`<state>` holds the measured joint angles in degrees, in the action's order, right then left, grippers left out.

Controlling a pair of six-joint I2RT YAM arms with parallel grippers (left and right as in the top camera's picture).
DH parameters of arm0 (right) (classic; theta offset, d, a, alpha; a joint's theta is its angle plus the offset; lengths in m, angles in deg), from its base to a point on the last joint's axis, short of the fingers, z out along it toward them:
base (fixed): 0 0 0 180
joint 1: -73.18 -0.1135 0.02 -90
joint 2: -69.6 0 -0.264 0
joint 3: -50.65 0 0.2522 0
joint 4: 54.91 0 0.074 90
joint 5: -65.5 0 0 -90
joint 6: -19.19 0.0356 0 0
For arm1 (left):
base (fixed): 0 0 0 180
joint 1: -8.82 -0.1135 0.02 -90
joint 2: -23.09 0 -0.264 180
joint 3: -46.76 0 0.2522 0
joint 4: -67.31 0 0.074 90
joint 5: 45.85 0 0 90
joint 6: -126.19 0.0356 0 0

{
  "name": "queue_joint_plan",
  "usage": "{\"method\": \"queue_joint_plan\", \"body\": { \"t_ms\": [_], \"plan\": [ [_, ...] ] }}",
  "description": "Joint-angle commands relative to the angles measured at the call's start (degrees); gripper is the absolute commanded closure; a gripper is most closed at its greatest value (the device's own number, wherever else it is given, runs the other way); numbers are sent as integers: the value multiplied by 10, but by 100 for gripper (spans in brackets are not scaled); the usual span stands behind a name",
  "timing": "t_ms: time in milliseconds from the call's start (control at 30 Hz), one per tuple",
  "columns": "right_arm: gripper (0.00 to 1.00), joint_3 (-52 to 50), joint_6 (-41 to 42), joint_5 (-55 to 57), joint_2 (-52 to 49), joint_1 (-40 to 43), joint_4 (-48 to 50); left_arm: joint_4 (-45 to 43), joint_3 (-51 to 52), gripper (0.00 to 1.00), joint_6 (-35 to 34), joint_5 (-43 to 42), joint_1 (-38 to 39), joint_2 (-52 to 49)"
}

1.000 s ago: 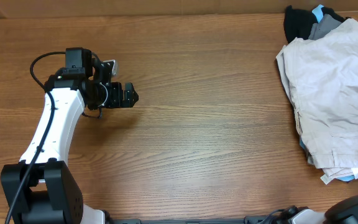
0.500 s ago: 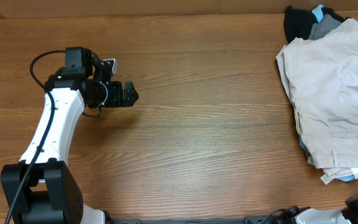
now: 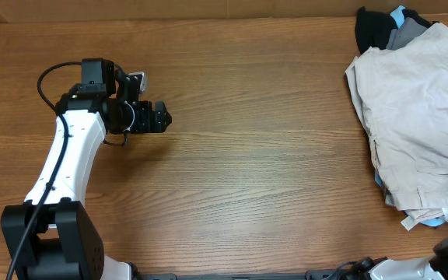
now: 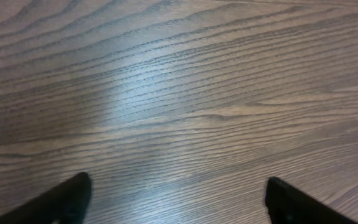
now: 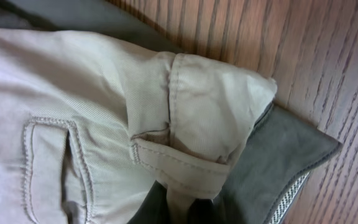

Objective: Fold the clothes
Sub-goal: 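Raise both arms and move the right gripper toward the clothes pile, then grasp the beige shorts with the right gripper and drag them leftward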

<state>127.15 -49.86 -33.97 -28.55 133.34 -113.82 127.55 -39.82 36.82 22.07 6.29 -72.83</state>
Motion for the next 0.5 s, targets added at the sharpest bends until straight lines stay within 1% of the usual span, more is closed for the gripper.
{"method": "queue_joint_plan", "body": {
  "t_ms": [0, 167, 300, 433, 467],
  "plan": [
    [96, 34, -18, -45, 3, -18, -19, 0, -23, 17, 11, 0, -1, 0],
    [96, 115, -49, -73, 34, -43, -100, 31, -78, 28, 11, 0, -1, 0],
    [96, 205, -97, -117, 62, -88, -202, 73, -148, 41, 11, 0, -1, 0],
    [96, 282, -131, -117, 85, -175, -294, 114, -220, 52, 11, 1, -2, 0],
    [96, 298, -136, -117, 92, -210, -311, 126, -242, 57, 11, 3, -2, 0]
  ]
}}
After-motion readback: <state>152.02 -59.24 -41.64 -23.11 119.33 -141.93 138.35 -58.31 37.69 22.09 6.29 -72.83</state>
